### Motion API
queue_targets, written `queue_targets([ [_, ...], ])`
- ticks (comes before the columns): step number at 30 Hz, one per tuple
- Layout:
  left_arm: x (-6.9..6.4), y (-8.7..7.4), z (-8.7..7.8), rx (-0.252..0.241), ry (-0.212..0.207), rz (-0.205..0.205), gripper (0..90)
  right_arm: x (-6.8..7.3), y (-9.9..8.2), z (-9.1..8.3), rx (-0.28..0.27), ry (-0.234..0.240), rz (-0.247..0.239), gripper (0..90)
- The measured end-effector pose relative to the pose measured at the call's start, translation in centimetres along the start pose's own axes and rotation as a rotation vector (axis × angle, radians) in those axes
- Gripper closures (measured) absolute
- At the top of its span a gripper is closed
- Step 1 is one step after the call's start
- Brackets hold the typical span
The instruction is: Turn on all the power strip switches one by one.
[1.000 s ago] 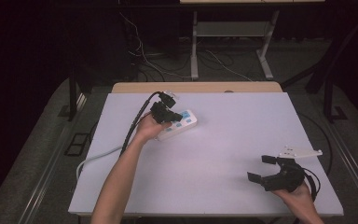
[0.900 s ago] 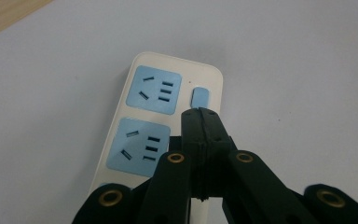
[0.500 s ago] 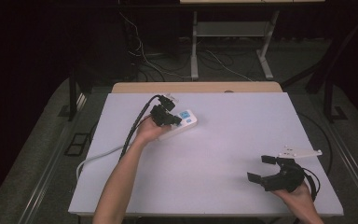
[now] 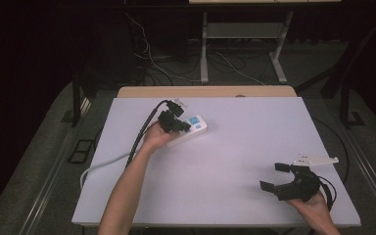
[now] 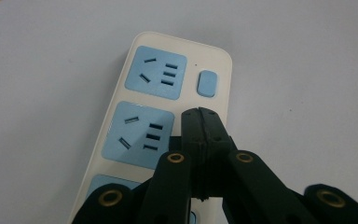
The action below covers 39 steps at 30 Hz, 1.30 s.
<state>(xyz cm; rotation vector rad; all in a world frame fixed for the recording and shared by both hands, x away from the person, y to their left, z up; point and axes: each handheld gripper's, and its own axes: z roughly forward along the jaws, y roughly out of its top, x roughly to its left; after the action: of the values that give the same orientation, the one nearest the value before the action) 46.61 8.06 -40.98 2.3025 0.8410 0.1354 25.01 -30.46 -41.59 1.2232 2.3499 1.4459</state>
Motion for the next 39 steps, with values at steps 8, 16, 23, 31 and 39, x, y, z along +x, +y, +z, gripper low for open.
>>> queue_targets([
  [8, 0.01, -0.05, 0.12, 0.002, -0.009, 0.005, 89.8, 0.00, -0.01, -0.09, -0.001, -0.004, 0.004, 0.4],
  [16, 0.40, -0.23, 0.21, -0.003, -0.036, -0.016, 90.0, -0.08, -0.02, -0.17, -0.006, -0.005, 0.001, 0.4],
  [23, 0.48, -0.23, 0.29, 0.003, -0.048, -0.015, 90.0, -0.08, -0.03, -0.26, -0.007, -0.007, 0.006, 0.4],
  [31, 0.43, 0.00, 0.30, 0.030, -0.048, -0.007, 90.0, -0.13, -0.05, -0.38, -0.010, -0.009, 0.004, 0.4],
  [39, 0.63, -0.12, 0.35, 0.030, -0.065, -0.023, 90.0, -0.23, -0.06, -0.51, -0.016, -0.011, 0.008, 0.4],
])
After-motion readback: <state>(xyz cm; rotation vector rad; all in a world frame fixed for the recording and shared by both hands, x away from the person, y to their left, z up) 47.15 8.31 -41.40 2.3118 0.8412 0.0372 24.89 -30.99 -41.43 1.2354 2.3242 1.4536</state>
